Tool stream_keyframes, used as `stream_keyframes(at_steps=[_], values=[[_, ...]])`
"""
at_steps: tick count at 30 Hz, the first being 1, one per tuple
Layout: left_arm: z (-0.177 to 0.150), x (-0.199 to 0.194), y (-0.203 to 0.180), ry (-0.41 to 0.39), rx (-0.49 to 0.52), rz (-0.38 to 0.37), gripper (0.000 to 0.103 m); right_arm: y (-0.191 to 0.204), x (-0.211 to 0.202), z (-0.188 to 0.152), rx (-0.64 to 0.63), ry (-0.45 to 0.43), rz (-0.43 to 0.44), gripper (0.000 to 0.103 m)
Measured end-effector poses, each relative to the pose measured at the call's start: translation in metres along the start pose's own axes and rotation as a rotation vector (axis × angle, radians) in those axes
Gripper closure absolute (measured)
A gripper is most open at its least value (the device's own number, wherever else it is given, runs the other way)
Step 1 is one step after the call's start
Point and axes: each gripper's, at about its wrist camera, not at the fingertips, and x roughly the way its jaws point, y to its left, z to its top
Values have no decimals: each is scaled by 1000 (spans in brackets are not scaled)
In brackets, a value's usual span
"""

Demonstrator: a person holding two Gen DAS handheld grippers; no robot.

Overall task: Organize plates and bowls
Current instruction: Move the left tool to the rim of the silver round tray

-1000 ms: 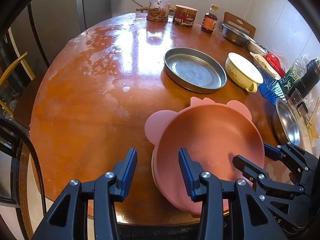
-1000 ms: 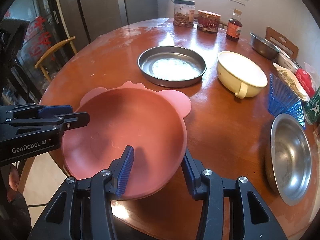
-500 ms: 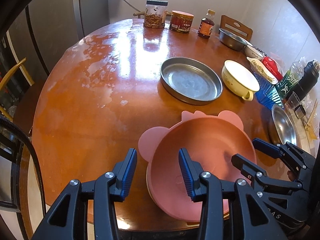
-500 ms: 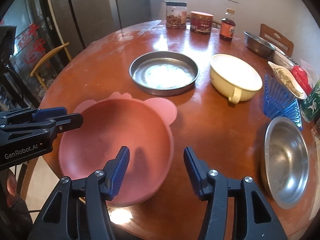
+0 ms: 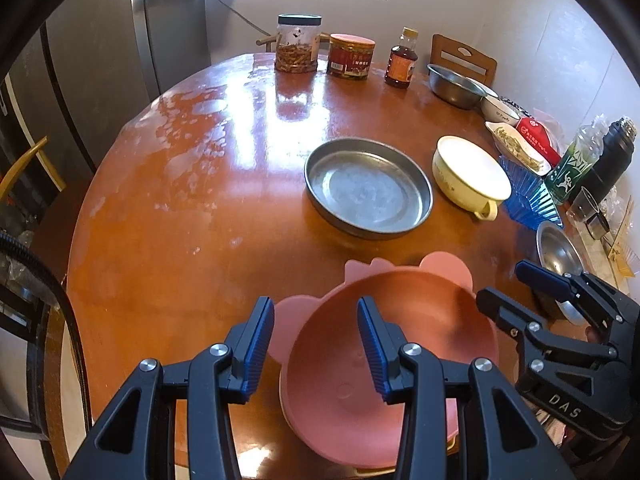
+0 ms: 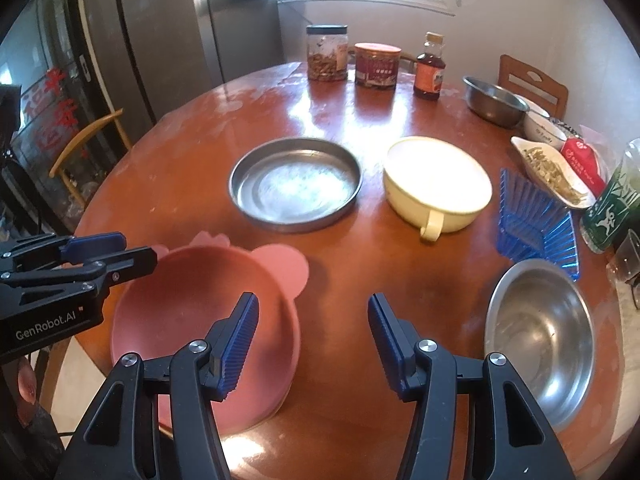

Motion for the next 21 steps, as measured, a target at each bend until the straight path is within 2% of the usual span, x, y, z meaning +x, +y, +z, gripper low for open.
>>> stream_keyframes(at_steps=[9,17,21], values=[[21,5,-1,-13,11,19,60,-14,1,26,59,-43,6,44],[49,25,-4,-2,30,38,60,-23,24,50,111,-42,39,44],[61,37,-5,17,38,31,60,-27,43,60,125,-24,26,44]])
